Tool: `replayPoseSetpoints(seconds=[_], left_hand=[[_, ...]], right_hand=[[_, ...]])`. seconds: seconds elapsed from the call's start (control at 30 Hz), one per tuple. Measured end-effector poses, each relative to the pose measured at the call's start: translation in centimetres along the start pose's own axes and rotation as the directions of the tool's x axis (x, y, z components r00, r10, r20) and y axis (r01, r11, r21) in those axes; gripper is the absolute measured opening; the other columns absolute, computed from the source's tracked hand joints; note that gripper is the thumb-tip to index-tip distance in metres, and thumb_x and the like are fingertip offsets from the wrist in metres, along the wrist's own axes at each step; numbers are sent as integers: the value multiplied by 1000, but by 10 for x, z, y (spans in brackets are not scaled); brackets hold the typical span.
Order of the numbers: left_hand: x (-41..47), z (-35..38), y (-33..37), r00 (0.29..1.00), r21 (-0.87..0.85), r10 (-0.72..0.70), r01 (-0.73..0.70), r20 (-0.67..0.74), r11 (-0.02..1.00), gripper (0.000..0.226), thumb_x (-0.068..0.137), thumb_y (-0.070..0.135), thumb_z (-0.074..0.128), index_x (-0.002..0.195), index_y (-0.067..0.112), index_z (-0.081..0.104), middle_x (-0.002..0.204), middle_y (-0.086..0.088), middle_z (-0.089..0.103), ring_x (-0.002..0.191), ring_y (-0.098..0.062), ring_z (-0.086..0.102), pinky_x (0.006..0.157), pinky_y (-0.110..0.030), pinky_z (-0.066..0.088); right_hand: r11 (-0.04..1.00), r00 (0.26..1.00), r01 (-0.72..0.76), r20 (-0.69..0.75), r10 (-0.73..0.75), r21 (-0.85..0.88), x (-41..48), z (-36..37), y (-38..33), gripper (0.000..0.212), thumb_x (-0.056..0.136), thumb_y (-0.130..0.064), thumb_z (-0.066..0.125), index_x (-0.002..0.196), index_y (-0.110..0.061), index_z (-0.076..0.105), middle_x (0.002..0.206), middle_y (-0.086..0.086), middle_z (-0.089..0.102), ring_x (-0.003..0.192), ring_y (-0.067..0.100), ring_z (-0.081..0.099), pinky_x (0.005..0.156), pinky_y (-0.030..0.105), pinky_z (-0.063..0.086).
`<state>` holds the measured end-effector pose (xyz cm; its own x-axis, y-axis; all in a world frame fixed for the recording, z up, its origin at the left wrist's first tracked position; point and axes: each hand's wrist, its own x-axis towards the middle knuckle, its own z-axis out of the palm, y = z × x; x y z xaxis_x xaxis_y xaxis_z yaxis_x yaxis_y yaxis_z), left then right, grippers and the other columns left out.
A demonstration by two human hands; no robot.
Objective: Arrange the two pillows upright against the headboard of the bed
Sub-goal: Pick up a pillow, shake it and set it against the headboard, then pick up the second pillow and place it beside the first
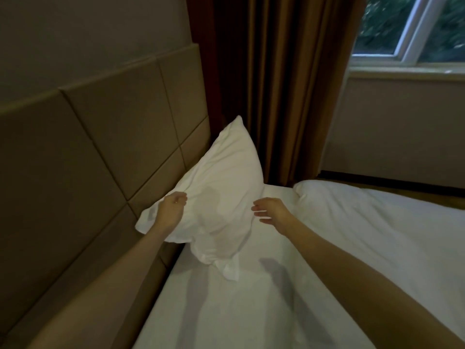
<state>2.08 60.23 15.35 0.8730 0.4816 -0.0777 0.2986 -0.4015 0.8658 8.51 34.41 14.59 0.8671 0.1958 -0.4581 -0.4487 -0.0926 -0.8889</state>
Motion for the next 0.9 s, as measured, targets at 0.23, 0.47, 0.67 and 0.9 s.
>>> replayPoseSetpoints(seconds=[0.23, 0.47, 0.67, 0.9], left_hand=[[-80, 14, 47, 987, -334, -92, 132, 134, 933, 34, 97, 13, 41, 122, -2, 58, 122, -17, 63, 103, -24, 59, 87, -32, 42], [-170, 37, 73, 974, -418, -102, 179, 200, 890, 23, 94, 13, 46, 106, 5, 63, 104, -12, 67, 98, -25, 64, 85, -33, 49], [-249, 65, 81, 963, -457, -115, 218, 243, 862, 19, 92, 13, 49, 102, 4, 62, 95, -10, 68, 92, -23, 64, 84, -33, 49], [-332, 89, 76, 952, -500, -112, 247, 284, 830, 16, 93, 9, 48, 99, 2, 60, 90, -10, 66, 82, -20, 64, 80, -25, 50]], right_hand=[[997, 997, 74, -25, -73, 33, -94, -44, -10, 15, 91, -20, 52, 95, -12, 64, 107, 11, 65, 96, 23, 60, 89, 33, 46], [989, 987, 144, -82, -140, 37, -186, -107, 1, 33, 96, -15, 45, 122, 1, 58, 117, 16, 63, 110, 31, 59, 99, 40, 45], [981, 982, 177, -84, -171, 73, -246, -159, 35, 26, 96, -19, 48, 112, -2, 60, 116, 17, 63, 109, 31, 60, 100, 42, 46], [990, 992, 114, -69, -109, 78, -294, -197, 83, 25, 93, -26, 52, 103, -6, 64, 109, 14, 68, 101, 29, 63, 95, 40, 48]])
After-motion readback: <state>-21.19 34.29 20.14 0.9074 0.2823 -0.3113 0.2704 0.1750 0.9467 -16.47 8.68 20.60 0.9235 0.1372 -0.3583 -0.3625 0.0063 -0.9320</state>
